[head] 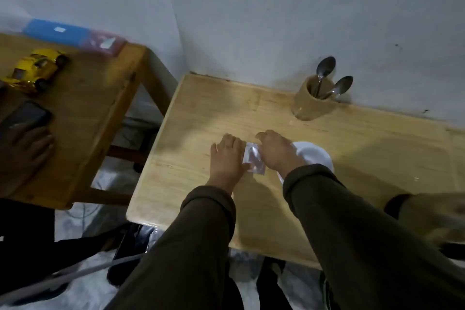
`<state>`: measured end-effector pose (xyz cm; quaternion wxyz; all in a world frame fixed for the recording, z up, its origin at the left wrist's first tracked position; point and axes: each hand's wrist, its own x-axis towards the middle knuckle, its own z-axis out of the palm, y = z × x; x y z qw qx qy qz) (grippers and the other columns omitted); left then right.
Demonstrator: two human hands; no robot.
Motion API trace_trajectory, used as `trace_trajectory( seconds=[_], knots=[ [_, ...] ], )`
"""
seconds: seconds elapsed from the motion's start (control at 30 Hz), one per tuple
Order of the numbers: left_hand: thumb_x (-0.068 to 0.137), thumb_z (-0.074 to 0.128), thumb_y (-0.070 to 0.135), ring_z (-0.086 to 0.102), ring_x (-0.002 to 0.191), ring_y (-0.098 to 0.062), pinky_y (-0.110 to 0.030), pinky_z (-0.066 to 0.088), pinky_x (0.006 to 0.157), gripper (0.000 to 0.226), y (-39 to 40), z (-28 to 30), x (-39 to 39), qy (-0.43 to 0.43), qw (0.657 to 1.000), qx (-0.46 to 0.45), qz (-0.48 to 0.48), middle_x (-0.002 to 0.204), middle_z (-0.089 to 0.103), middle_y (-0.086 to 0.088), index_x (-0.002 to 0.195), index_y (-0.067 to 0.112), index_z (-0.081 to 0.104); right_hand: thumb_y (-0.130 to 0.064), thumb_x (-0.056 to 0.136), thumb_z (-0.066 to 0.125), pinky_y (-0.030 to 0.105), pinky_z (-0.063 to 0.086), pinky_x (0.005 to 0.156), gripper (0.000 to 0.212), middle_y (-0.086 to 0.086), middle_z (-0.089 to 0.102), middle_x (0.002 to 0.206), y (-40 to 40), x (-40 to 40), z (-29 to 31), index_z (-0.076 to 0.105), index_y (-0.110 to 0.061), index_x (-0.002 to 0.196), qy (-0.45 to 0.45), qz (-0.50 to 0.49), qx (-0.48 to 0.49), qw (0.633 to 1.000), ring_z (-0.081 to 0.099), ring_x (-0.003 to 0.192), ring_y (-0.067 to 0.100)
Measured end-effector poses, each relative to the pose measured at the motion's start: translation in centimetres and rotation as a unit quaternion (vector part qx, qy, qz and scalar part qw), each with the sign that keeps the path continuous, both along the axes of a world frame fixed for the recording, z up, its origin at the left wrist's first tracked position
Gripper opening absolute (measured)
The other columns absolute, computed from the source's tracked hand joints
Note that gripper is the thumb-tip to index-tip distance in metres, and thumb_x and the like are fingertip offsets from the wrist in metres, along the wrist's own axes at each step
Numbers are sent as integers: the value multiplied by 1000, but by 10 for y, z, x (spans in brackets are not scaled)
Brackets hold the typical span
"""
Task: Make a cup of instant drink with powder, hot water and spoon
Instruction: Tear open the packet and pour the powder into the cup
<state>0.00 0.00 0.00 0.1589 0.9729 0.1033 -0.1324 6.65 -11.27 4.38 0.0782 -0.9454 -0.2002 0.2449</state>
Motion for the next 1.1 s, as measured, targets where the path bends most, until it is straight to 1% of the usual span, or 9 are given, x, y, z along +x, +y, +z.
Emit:
trace_trajectory(
  seconds=[0.17,0.3,0.47,0.57,0.67,0.83,0.97,1.03,1.1],
  knots=[
    [74,72,45,42,133,-17,-33,34,103,64,7,-1,3,-50,998,-23,-10,135,50,0,128,16,53,-10,88,56,34,44,94,38,14,56,125,4,0,-8,52,-10,126,-12,-23,-32,999,53,115,31],
    [75,73,42,40,135,-15,-31,32,105,65,9,-1,6,-53,997,-45,-27,140,48,2,131,17,53,-8,84,62,38,45,98,42,15,56,124,5,2,-8,53,-9,125,-15,-63,-62,996,52,117,32],
    [74,76,37,42,133,-16,-32,33,107,65,10,-1,12,-30,996,-82,-37,141,48,2,132,19,54,-13,84,62,42,48,97,29,13,61,118,9,3,-4,63,-10,113,-3,-81,-80,993,58,111,31],
    [73,75,31,50,123,-18,-31,39,100,55,11,2,12,-24,992,-122,-14,129,55,2,125,21,59,-6,88,52,40,50,93,25,18,60,119,10,2,2,66,-6,109,2,-122,-12,993,57,110,34],
    [80,69,22,57,111,-22,-30,46,92,38,13,11,14,-31,980,-195,26,119,60,-4,116,13,63,-6,86,54,31,49,84,22,10,65,112,10,4,13,73,-16,94,-5,-184,45,982,60,103,28],
    [85,50,4,63,101,-23,-19,42,80,25,20,44,24,-67,953,-294,26,107,69,-7,104,8,66,-6,83,56,22,41,79,20,10,72,104,6,6,43,74,-12,90,2,-230,143,963,63,98,25],
    [92,46,9,62,111,-22,-18,40,86,28,18,77,37,-103,944,-312,2,116,69,-6,113,8,64,-7,81,60,20,40,72,16,6,74,85,1,-3,81,75,-5,86,-20,-238,247,939,59,77,12],
    [96,44,16,57,121,-23,-21,39,95,33,14,95,42,-107,938,-330,-6,129,64,-7,125,9,59,-11,82,61,14,39,59,16,-10,66,60,-5,-6,97,73,-12,71,-6,-266,288,920,54,60,2],
    [99,44,24,54,125,-21,-23,38,99,37,10,110,45,-93,930,-357,-7,135,60,-5,131,11,56,-14,81,63,13,43,62,22,-12,60,55,-13,-9,110,66,-20,61,1,-296,327,898,54,60,1]
  ],
)
